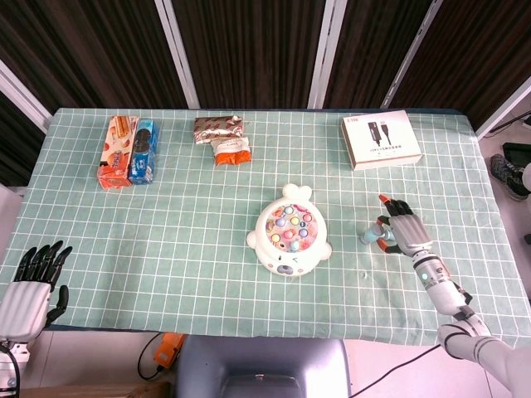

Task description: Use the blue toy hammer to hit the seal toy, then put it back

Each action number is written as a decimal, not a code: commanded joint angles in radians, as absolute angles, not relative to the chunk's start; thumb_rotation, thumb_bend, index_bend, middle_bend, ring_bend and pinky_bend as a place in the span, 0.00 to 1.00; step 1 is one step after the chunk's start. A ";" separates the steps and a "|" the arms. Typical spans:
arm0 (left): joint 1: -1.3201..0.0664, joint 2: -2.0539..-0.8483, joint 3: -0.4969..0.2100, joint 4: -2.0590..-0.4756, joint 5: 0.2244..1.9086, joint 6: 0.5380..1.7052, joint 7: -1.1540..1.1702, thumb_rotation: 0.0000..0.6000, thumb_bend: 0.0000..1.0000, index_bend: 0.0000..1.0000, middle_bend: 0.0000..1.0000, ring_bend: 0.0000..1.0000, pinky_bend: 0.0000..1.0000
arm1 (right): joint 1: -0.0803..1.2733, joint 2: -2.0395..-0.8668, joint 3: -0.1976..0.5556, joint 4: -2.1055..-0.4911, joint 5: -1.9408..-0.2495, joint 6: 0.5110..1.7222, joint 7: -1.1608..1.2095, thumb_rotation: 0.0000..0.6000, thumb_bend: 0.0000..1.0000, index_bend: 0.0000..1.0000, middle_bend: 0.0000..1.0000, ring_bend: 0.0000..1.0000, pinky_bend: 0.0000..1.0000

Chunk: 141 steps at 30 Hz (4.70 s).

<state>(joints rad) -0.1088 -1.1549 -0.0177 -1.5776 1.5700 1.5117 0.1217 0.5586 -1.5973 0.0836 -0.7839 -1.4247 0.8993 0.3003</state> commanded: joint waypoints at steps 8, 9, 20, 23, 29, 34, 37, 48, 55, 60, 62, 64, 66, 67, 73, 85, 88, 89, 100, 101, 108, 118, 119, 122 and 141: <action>-0.108 -1.154 -0.018 -1.577 1.571 1.511 0.120 1.00 0.62 0.03 0.01 0.00 0.02 | 0.559 -1.597 0.084 -0.785 -1.421 0.902 0.304 1.00 0.53 0.63 0.00 0.00 0.05; -0.108 -1.154 -0.017 -1.577 1.571 1.512 0.121 1.00 0.62 0.03 0.01 0.00 0.02 | 0.559 -1.596 0.084 -0.784 -1.421 0.901 0.304 1.00 0.53 0.63 0.00 0.00 0.05; -0.108 -1.154 -0.018 -1.577 1.572 1.512 0.120 1.00 0.62 0.03 0.01 0.00 0.02 | 0.560 -1.599 0.084 -0.781 -1.417 0.899 0.300 1.00 0.55 0.65 0.00 0.00 0.05; -0.107 -1.154 -0.018 -1.577 1.572 1.512 0.120 1.00 0.62 0.03 0.01 0.00 0.02 | 0.559 -1.602 0.084 -0.777 -1.415 0.900 0.298 1.00 0.57 0.66 0.00 0.00 0.06; -0.107 -1.154 -0.018 -1.577 1.572 1.512 0.120 1.00 0.62 0.03 0.01 0.00 0.02 | 0.558 -1.611 0.086 -0.767 -1.410 0.903 0.287 1.00 0.58 0.70 0.03 0.00 0.09; -0.107 -1.153 -0.018 -1.576 1.573 1.513 0.117 1.00 0.62 0.03 0.01 0.00 0.02 | 0.558 -1.617 0.089 -0.763 -1.407 0.907 0.272 1.00 0.59 0.77 0.10 0.01 0.12; -0.106 -1.152 -0.018 -1.576 1.574 1.515 0.116 1.00 0.62 0.03 0.01 0.00 0.02 | 0.557 -1.620 0.091 -0.764 -1.403 0.910 0.261 1.00 0.59 0.81 0.14 0.05 0.14; -0.104 -1.152 -0.017 -1.576 1.576 1.518 0.115 1.00 0.62 0.03 0.01 0.00 0.02 | 0.548 -1.636 0.101 -0.751 -1.392 0.935 0.220 1.00 0.59 0.87 0.30 0.20 0.18; -0.104 -1.153 -0.018 -1.575 1.576 1.518 0.114 1.00 0.62 0.03 0.01 0.00 0.02 | 0.546 -1.638 0.096 -0.746 -1.401 0.946 0.207 1.00 0.59 0.88 0.46 0.40 0.30; -0.104 -1.153 -0.018 -1.575 1.576 1.518 0.114 1.00 0.62 0.03 0.01 0.00 0.02 | 0.545 -1.644 0.094 -0.738 -1.403 0.948 0.201 1.00 0.59 0.88 0.52 0.48 0.51; -0.104 -1.153 -0.018 -1.575 1.576 1.519 0.114 1.00 0.62 0.03 0.01 0.00 0.02 | 0.545 -1.646 0.094 -0.735 -1.403 0.948 0.201 1.00 0.59 0.88 0.54 0.50 0.54; -0.104 -1.153 -0.018 -1.575 1.576 1.519 0.114 1.00 0.62 0.03 0.01 0.00 0.02 | 0.545 -1.647 0.093 -0.733 -1.403 0.946 0.201 1.00 0.59 0.88 0.56 0.52 0.56; -0.104 -1.153 -0.018 -1.575 1.576 1.519 0.113 1.00 0.63 0.03 0.01 0.00 0.02 | 0.545 -1.648 0.091 -0.731 -1.405 0.946 0.202 1.00 0.59 0.88 0.57 0.53 0.58; -0.104 -1.153 -0.019 -1.575 1.576 1.518 0.113 1.00 0.63 0.03 0.01 0.00 0.02 | 0.545 -1.648 0.091 -0.730 -1.405 0.945 0.202 1.00 0.59 0.88 0.58 0.53 0.58; -0.104 -1.153 -0.019 -1.575 1.576 1.518 0.115 1.00 0.63 0.03 0.01 0.00 0.02 | 0.544 -1.653 0.086 -0.721 -1.412 0.945 0.214 1.00 0.59 0.89 0.58 0.54 0.60; -0.103 -1.153 -0.019 -1.575 1.577 1.520 0.115 1.00 0.64 0.03 0.01 0.00 0.02 | 0.545 -1.667 0.083 -0.695 -1.420 0.949 0.237 1.00 0.59 0.92 0.61 0.59 0.66; -0.103 -1.153 -0.019 -1.575 1.578 1.521 0.115 1.00 0.64 0.03 0.01 0.00 0.02 | 0.546 -1.666 0.088 -0.696 -1.415 0.945 0.238 1.00 0.59 0.92 0.61 0.59 0.66; -0.103 -1.154 -0.019 -1.575 1.578 1.521 0.115 1.00 0.64 0.03 0.01 0.00 0.02 | 0.546 -1.666 0.091 -0.697 -1.412 0.946 0.239 1.00 0.59 0.92 0.61 0.59 0.66; -0.103 -1.154 -0.019 -1.575 1.579 1.521 0.115 1.00 0.64 0.03 0.01 0.00 0.02 | 0.558 -1.596 0.130 -0.798 -1.405 0.991 0.245 1.00 0.59 0.91 0.61 0.60 0.66; -0.103 -1.154 -0.019 -1.575 1.579 1.521 0.115 1.00 0.64 0.03 0.01 0.00 0.02 | 0.560 -1.581 0.136 -0.825 -1.405 0.999 0.239 1.00 0.60 0.91 0.61 0.60 0.66; -0.104 -1.153 -0.018 -1.576 1.581 1.520 0.114 1.00 0.65 0.03 0.01 0.00 0.02 | 0.591 -1.406 0.197 -1.166 -1.388 1.037 0.063 1.00 0.62 0.90 0.61 0.60 0.66; -0.101 -1.150 -0.017 -1.576 1.585 1.527 0.107 1.00 0.66 0.03 0.01 0.00 0.02 | 0.691 -1.211 0.279 -1.649 -1.217 0.943 -0.344 1.00 0.64 0.90 0.61 0.60 0.66; -0.101 -1.149 -0.017 -1.576 1.586 1.528 0.106 1.00 0.66 0.03 0.01 0.00 0.02 | 0.708 -1.210 0.281 -1.682 -1.188 0.939 -0.409 1.00 0.64 0.90 0.61 0.60 0.66; -0.100 -1.147 -0.017 -1.576 1.585 1.528 0.103 1.00 0.67 0.03 0.01 0.00 0.02 | 0.754 -1.228 0.278 -1.738 -1.096 0.939 -0.568 1.00 0.65 0.90 0.61 0.60 0.66; -0.095 -1.141 -0.016 -1.577 1.591 1.537 0.091 1.00 0.67 0.03 0.01 0.00 0.02 | 0.909 -1.405 0.140 -1.732 -0.850 1.030 -1.018 1.00 0.65 0.90 0.61 0.60 0.66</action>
<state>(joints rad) -0.0953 -1.1408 -0.0155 -1.5774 1.5910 1.5375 0.0912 0.9048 -1.3994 0.1461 -1.7364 -0.8532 1.0255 -1.0127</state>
